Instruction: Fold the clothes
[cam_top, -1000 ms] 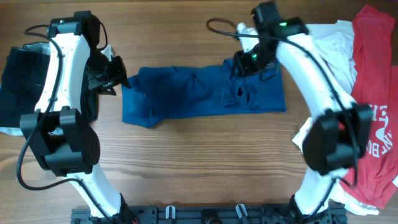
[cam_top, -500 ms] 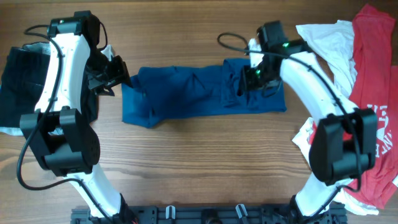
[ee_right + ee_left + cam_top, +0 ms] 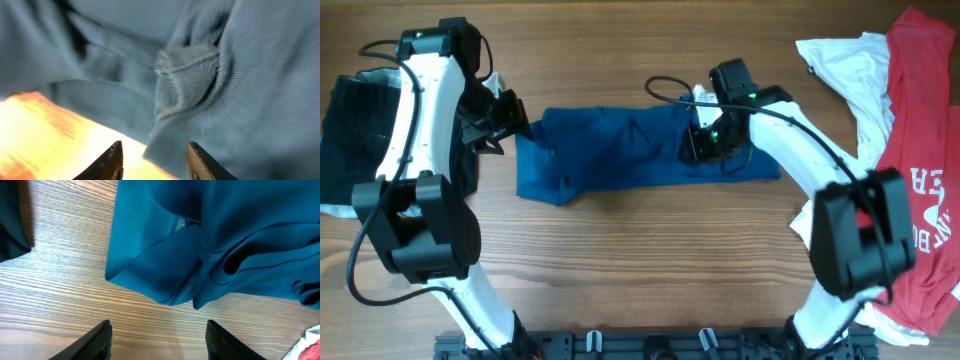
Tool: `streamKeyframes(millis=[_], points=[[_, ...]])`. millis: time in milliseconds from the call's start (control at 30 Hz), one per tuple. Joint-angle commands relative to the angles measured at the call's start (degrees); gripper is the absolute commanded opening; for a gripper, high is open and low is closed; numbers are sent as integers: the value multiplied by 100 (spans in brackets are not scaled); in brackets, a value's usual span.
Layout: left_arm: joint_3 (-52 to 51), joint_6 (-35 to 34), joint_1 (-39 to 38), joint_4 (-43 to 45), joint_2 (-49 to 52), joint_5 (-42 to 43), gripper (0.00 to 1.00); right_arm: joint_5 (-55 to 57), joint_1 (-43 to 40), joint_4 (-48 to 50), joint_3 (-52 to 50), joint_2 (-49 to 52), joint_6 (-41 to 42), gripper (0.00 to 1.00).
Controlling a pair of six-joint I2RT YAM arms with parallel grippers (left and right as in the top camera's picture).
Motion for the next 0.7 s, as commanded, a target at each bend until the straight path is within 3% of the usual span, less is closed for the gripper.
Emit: streamKeyframes(millis=[0,167,467,667], points=[[-15,-9,15,39,-170,299,60,734,-57,-79,46,-1060,-11,43],[-15,557,-170,308,-61,719,72,1709,-138,-448,46,-1897,420,55],[-17,1091,-306,409,734,479,75,1987,-529,-1095,42,-1947,1300,55],[-17,1344,-323,885,1156,520,78,1985,-678,-1217,42,-1947,1305,56]])
